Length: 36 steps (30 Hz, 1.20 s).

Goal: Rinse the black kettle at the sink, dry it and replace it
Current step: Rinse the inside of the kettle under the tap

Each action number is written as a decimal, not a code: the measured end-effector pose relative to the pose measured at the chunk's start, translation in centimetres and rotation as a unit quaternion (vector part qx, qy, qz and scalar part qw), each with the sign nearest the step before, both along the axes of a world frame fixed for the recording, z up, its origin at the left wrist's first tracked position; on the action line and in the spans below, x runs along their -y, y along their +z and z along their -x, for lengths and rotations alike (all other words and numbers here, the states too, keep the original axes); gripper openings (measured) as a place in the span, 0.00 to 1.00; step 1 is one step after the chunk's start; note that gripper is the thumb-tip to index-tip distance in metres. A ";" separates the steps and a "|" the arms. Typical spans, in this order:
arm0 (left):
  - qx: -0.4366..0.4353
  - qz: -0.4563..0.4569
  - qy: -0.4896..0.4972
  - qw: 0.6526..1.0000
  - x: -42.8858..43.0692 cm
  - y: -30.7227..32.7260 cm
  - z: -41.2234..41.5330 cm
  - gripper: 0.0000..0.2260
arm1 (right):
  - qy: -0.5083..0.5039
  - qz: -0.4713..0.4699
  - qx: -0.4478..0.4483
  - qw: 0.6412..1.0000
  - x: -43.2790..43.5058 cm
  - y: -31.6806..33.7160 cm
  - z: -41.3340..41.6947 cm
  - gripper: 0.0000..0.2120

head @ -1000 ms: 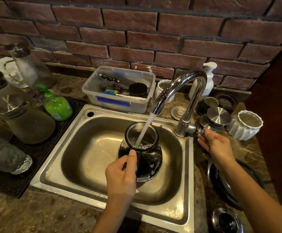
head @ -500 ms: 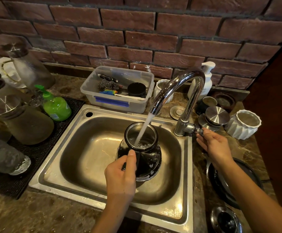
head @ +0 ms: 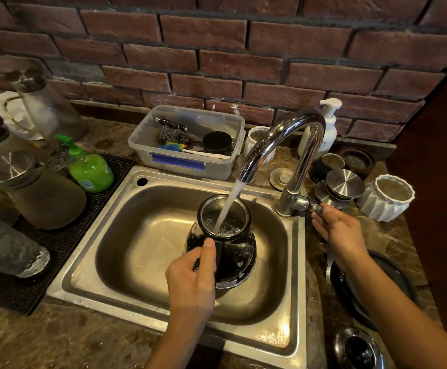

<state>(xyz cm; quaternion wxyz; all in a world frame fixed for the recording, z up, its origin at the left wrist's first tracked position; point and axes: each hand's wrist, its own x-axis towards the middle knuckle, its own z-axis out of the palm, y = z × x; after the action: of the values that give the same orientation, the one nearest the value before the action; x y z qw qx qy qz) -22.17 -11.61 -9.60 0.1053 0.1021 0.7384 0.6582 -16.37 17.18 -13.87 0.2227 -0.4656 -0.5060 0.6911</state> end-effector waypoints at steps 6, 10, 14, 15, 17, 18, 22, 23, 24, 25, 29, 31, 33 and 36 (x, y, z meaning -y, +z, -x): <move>-0.018 0.014 0.007 1.000 0.0 -0.2 0.2 0.26 | -0.006 0.013 -0.003 1.000 0.3 0.3 0.0 0.19; -0.021 0.018 0.003 1.000 -0.1 -0.2 0.4 0.26 | -0.012 0.017 -0.004 1.000 0.4 0.3 0.2 0.18; -0.030 0.022 0.000 0.999 -0.1 -0.1 0.5 0.26 | -0.026 0.021 0.001 0.999 0.6 0.5 0.4 0.18; -0.029 0.022 0.001 0.999 -0.1 -0.1 0.6 0.26 | -0.031 0.024 0.001 0.999 0.7 0.6 0.4 0.18; -0.034 0.023 -0.003 0.999 -0.1 0.0 0.6 0.26 | -0.040 0.031 0.002 0.999 0.9 0.7 0.6 0.18; -0.035 0.026 -0.007 0.999 -0.1 0.0 0.7 0.26 | -0.045 0.035 0.003 0.998 1.0 0.7 0.6 0.18; -0.025 0.023 -0.013 0.999 -0.1 -0.1 0.9 0.26 | -0.064 0.044 0.006 0.997 1.4 1.1 1.0 0.17; -0.027 0.021 -0.014 0.999 -0.2 -0.1 0.9 0.26 | -0.066 0.045 0.007 0.997 1.6 1.2 1.1 0.17; -0.027 0.020 -0.014 0.999 -0.2 -0.1 0.9 0.25 | -0.068 0.043 0.008 0.997 1.7 1.3 1.1 0.17; -0.025 0.020 -0.014 0.999 -0.2 -0.1 1.0 0.25 | -0.069 0.042 0.009 0.997 1.9 1.4 1.2 0.17; -0.030 0.019 -0.027 0.999 0.1 -0.2 1.4 0.25 | -0.064 0.023 0.015 0.998 2.4 1.7 1.2 0.17; -0.033 0.019 -0.031 0.999 0.2 -0.1 1.5 0.25 | -0.053 0.001 0.019 0.998 2.7 1.6 1.2 0.12; -0.035 0.013 -0.030 0.999 0.3 0.0 1.7 0.25 | -0.042 -0.034 0.049 0.997 3.2 1.4 1.5 0.15; -0.040 0.010 -0.031 0.999 0.5 0.1 2.0 0.25 | -0.031 -0.094 0.106 0.989 3.3 0.1 1.6 0.17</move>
<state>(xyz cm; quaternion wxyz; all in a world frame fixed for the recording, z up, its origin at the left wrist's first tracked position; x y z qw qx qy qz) -24.21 -12.07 -9.49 0.0969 0.1506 0.7451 0.6425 -17.99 13.87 -13.80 0.2323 -0.5288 -0.5747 0.5797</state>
